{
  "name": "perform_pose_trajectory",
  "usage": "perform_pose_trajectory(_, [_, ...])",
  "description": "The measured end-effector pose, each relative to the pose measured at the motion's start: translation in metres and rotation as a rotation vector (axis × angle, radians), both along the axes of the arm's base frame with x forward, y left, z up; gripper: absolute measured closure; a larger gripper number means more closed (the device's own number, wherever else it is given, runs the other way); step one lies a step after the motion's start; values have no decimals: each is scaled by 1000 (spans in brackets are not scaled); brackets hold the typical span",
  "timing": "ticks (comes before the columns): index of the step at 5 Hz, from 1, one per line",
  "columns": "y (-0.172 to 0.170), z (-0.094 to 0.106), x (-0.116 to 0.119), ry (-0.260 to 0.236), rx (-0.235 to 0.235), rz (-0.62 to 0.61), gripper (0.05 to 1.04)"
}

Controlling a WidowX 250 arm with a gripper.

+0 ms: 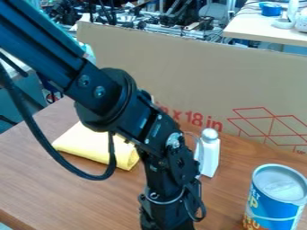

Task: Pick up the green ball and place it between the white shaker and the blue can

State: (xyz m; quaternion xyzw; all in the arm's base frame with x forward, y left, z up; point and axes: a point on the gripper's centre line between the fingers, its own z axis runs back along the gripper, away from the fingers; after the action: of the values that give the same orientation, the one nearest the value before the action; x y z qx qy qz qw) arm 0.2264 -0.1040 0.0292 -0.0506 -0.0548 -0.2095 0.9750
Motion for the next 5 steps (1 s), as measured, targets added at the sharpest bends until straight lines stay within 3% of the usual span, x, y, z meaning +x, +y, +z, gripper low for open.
perform_pose_trajectory(1, [2, 10, 5, -37, -17, 27, 233])
perform_pose_trajectory(2, [10, 31, 15, -104, -23, 65, 233])
perform_pose_trajectory(3, [14, 48, 40, -162, -2, 73, 233])
perform_pose_trajectory(5, [2, 29, 87, -113, 22, 89, 233])
